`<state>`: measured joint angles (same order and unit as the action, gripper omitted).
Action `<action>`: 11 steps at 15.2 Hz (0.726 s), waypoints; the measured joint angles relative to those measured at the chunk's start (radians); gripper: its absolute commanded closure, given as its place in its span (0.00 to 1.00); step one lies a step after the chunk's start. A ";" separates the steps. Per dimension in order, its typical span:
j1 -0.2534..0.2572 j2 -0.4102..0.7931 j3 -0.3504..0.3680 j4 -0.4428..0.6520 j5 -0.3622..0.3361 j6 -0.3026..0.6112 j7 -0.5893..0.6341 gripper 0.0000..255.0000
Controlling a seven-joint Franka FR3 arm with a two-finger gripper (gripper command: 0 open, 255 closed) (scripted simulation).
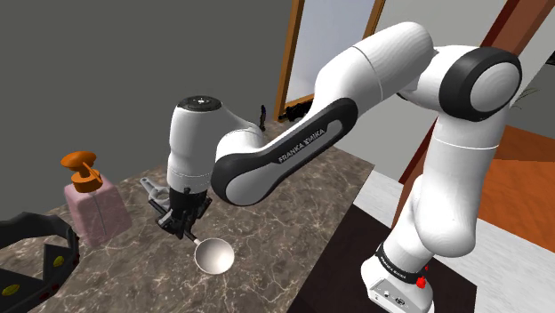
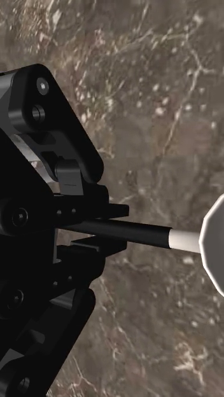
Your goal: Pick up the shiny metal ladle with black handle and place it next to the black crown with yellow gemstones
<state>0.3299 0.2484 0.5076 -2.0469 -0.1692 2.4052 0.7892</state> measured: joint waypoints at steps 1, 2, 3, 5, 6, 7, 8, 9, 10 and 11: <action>0.001 0.002 0.000 -0.001 -0.002 0.003 0.002 1.00; 0.002 0.003 -0.001 -0.001 -0.003 0.004 0.003 1.00; 0.002 0.004 -0.001 -0.001 -0.004 0.005 0.003 1.00; 0.002 0.004 -0.001 -0.001 -0.004 0.005 0.004 1.00; 0.002 0.004 -0.001 -0.001 -0.004 0.005 0.004 0.00; 0.002 0.004 -0.001 -0.001 -0.004 0.006 0.004 0.00; 0.002 0.004 -0.001 -0.001 -0.004 0.006 0.004 0.00; 0.002 0.004 -0.001 -0.001 -0.004 0.006 0.004 0.00; 0.002 0.004 -0.001 -0.001 -0.004 0.006 0.004 0.00; 0.002 0.004 -0.001 -0.001 -0.004 0.006 0.004 0.00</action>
<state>0.3320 0.2529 0.5066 -2.0481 -0.1733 2.4108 0.7931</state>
